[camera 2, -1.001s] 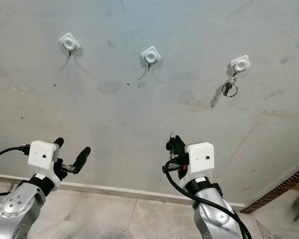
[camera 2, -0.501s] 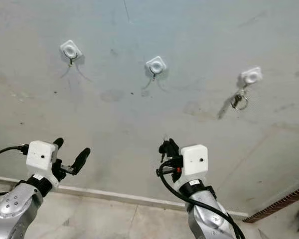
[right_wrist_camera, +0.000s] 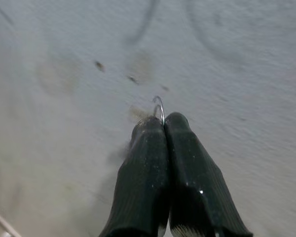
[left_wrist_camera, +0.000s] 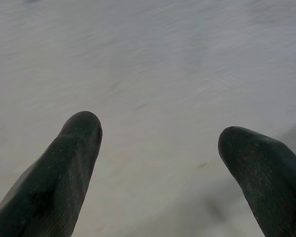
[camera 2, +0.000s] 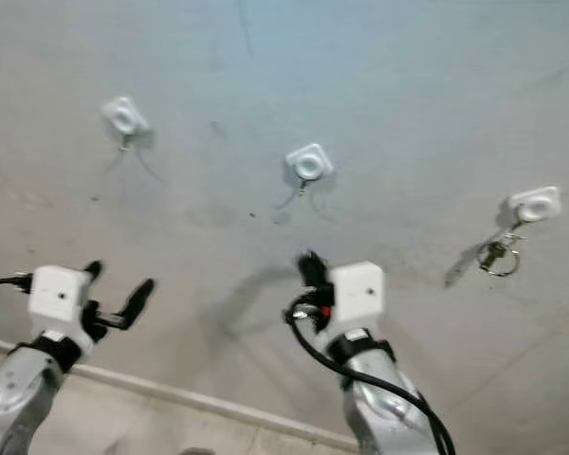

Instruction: Hang keys on a hook

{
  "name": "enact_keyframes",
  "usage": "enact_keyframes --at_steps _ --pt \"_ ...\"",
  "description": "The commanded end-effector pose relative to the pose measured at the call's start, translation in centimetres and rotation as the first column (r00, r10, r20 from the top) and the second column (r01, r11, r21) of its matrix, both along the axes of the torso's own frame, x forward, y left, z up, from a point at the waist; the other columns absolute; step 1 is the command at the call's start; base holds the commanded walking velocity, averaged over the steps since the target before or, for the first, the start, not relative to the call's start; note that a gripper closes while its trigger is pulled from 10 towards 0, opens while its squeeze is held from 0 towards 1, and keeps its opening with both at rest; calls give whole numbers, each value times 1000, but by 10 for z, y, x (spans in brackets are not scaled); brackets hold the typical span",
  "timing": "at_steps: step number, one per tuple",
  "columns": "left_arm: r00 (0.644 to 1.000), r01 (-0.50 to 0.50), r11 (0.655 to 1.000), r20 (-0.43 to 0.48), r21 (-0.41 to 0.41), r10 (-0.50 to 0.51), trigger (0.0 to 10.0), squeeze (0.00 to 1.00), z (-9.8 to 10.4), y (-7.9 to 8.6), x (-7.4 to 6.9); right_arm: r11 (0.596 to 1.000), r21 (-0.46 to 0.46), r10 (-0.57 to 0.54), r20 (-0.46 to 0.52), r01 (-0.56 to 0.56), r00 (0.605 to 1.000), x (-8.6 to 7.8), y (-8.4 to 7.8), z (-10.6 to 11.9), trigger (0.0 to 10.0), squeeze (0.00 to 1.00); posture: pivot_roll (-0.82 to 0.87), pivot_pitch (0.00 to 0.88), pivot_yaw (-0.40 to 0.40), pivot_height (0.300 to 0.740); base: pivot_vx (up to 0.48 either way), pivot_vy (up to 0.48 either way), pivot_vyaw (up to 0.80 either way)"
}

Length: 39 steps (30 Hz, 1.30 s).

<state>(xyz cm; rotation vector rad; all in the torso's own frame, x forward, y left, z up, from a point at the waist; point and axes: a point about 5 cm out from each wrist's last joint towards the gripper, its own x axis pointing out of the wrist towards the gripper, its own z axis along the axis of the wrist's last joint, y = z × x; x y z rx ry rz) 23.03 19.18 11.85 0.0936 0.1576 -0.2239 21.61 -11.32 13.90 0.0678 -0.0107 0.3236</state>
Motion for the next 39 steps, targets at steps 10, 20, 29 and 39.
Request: enact_keyframes --at_steps 10,20,29,39 --pt "1000 4 999 8 48 -4 10000 0 -4 2 -10 1000 -5 1 1 -1 1000 1 -2 0 10000 0 211 30 -79 740 0 0 0" --pt "999 -2 998 40 67 -1 10000 0 5 3 -4 998 29 55 67 -57 996 12 12 17 10000 0 223 40 -61 740 0 0 0" --pt "995 3 996 98 90 -12 10000 0 16 2 -4 987 45 148 124 -155 981 12 24 32 10000 0 231 45 -60 740 0 0 0" --pt "969 152 980 174 132 -174 10000 0 30 -17 -9 878 130 431 207 -461 878 -4 38 58 10000 0 237 48 -61 740 0 0 0"
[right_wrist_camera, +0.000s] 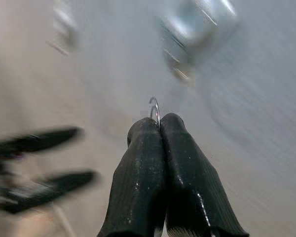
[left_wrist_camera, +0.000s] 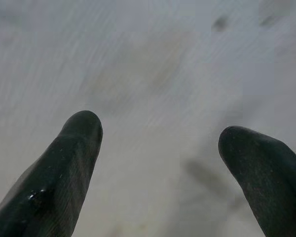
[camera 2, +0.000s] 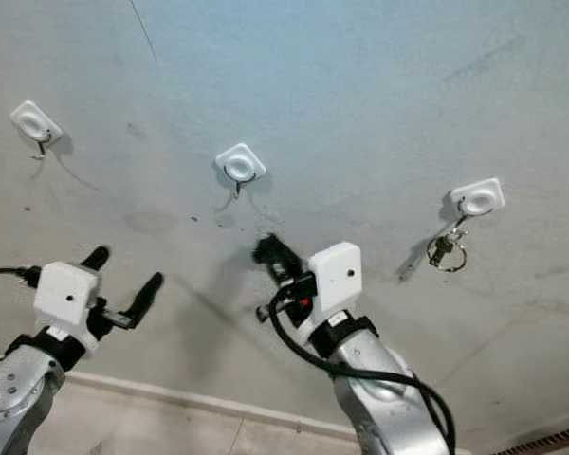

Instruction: Hang keys on a hook

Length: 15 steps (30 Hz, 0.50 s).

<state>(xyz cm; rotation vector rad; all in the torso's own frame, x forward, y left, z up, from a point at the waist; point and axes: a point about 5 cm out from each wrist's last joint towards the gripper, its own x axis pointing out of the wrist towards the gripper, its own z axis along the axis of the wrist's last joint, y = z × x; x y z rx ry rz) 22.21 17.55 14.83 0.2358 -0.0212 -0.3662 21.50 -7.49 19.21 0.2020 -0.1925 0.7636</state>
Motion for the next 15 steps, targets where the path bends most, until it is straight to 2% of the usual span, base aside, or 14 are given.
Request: enact_keyframes --at_steps 1,5,10,15 --pt "1000 3 1000 2 8 -3 10000 0 0 -1 0 999 21 41 0 -41 999 -3 -1 5 10000 0 235 47 -60 740 0 0 0" --pt "1000 16 1000 5 4 -16 10000 0 1 -2 1 993 63 103 -1 -103 995 -7 -4 13 10000 0 233 46 -58 740 0 0 0" --pt "998 62 998 10 1 -62 10000 0 4 -7 2 993 56 104 -6 -103 995 -5 -8 14 10000 0 229 45 -54 740 0 0 0" --pt "996 88 996 27 1 -88 10000 0 10 -12 6 993 72 92 -3 -92 996 2 -4 18 10000 0 234 43 -55 740 0 0 0"
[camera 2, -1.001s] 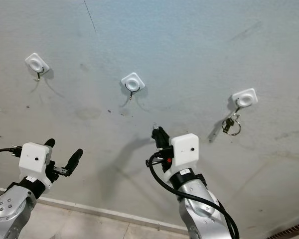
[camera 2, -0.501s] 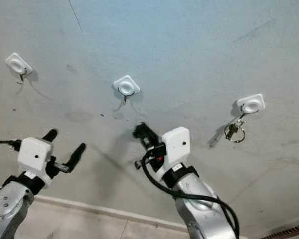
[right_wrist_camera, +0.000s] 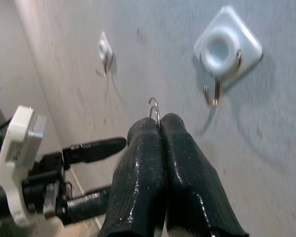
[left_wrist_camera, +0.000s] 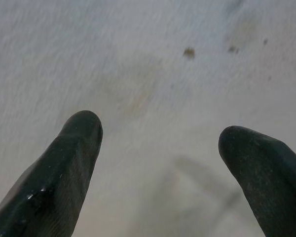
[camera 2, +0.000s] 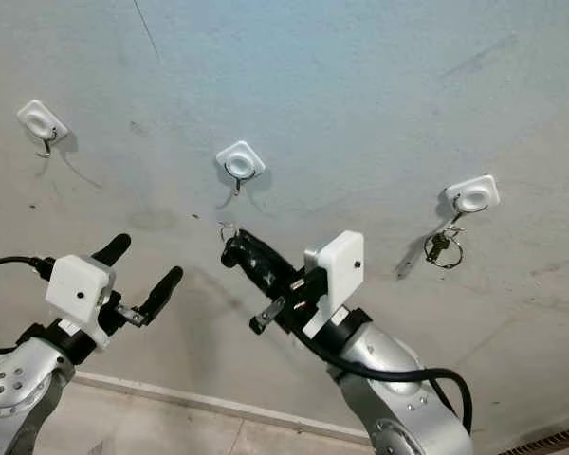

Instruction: Hang keys on a hook

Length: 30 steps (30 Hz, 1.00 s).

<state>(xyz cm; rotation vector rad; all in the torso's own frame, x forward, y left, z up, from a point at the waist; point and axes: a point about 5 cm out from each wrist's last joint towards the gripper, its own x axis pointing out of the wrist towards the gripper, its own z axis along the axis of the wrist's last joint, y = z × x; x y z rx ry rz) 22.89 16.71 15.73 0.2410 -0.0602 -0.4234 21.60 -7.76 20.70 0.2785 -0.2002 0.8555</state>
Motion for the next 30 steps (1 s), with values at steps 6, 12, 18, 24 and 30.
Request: enact_keyframes --at_steps 6,12,18,24,30 --pt "999 28 999 15 -15 -28 10000 0 7 -6 3 1000 30 -5 6 4 1000 10 10 7 10000 0 240 42 -56 740 0 0 0" --pt "999 13 1000 38 -28 -12 10000 0 13 -7 6 1000 26 -8 -4 8 1000 16 17 3 10000 0 247 40 -59 740 0 0 0" --pt "998 20 999 54 -38 -18 10000 0 19 -12 8 998 46 -37 -8 37 999 26 26 3 10000 0 257 44 -71 740 0 0 0" --pt "998 24 999 55 -40 -21 10000 0 20 -14 8 995 72 -72 6 71 997 31 28 6 10000 0 259 48 -73 740 0 0 0" --pt "999 22 999 44 -42 -20 10000 0 18 -14 8 990 102 -103 7 102 995 35 22 9 10000 0 254 50 -71 740 0 0 0"
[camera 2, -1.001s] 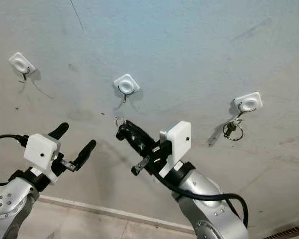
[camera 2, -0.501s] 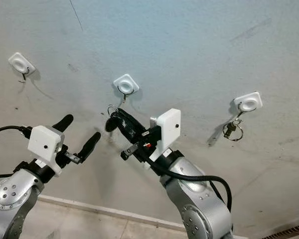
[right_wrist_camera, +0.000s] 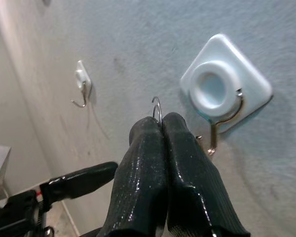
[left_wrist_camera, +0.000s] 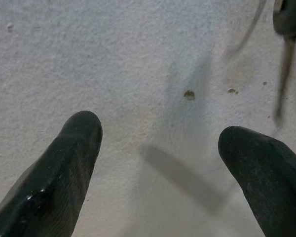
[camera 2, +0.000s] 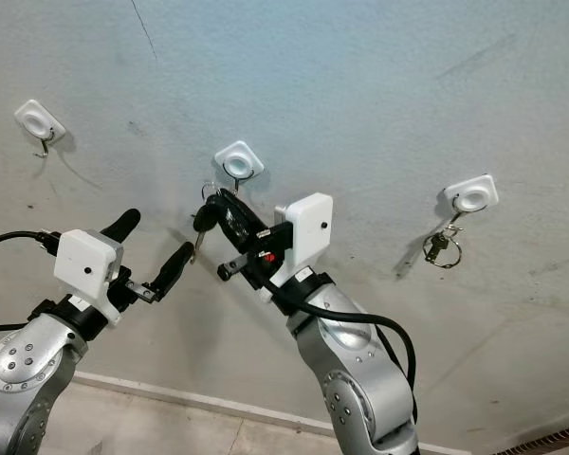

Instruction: Hang keys on a hook

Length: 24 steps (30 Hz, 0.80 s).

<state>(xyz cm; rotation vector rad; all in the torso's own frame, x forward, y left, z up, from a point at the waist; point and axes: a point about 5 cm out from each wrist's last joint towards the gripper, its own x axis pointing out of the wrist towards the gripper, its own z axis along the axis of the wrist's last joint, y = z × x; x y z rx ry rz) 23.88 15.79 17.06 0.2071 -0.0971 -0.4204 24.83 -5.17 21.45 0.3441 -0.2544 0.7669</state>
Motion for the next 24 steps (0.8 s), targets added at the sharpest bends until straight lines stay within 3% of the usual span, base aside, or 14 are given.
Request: enact_keyframes --at_steps 1,11,24 --pt "1000 19 1000 15 -2 -19 10000 0 4 -5 -2 999 20 -25 2 25 1000 3 -5 1 10000 0 253 51 -72 740 0 0 0" --pt "1000 28 1000 14 -5 -28 10000 0 6 -6 -2 998 40 -46 -27 47 999 5 -14 -4 10000 0 251 56 -70 740 0 0 0" --pt "999 46 999 12 -16 -46 10000 0 8 -10 -3 1000 6 -28 -92 28 995 3 -13 -24 10000 0 250 61 -70 740 0 0 0"
